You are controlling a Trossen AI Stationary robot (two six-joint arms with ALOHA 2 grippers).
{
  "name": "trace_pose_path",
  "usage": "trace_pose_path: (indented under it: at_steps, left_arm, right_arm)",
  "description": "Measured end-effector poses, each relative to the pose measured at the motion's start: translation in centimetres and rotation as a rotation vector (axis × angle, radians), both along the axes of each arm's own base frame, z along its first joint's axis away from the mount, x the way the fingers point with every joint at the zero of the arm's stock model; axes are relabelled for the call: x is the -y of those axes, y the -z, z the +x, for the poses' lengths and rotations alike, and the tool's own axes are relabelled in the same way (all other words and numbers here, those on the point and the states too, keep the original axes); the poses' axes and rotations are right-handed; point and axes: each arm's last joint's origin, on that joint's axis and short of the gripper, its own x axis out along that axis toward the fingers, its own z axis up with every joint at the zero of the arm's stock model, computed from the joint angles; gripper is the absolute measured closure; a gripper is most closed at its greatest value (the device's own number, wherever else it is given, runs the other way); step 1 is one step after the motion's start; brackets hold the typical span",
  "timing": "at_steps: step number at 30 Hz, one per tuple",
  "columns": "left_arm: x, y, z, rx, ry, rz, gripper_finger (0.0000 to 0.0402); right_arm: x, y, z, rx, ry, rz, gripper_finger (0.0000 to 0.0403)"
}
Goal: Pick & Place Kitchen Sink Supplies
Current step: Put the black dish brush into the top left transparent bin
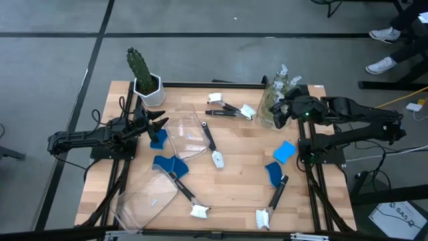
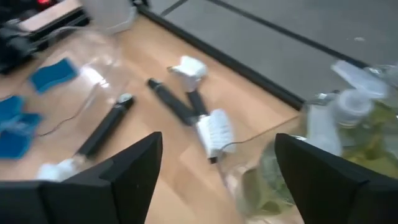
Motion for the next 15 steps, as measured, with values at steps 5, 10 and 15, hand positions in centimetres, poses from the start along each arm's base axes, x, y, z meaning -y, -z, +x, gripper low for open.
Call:
trace_pose_path:
  at_steps: [5, 10, 15]
  left_arm:
    - [0.0, 0.0, 0.0, -0.001, 0.0, 0.0, 0.0212]
    - [0.0, 0.0, 0.0, 0.0, 0.0, 0.0, 0.0212]
    - [0.0, 0.0, 0.0, 0.0, 0.0, 0.0, 0.0212]
  right_arm:
    - [-0.4, -1.4, -0.8, -0.022, -0.107, 0.057, 0.0097]
    - [-0.4, -3.0, -1.7, -0.01, -0.116, 0.064, 0.0097]
    - [-0.4, -4.2, -1.8, 0.057, -0.117, 0.057, 0.0097]
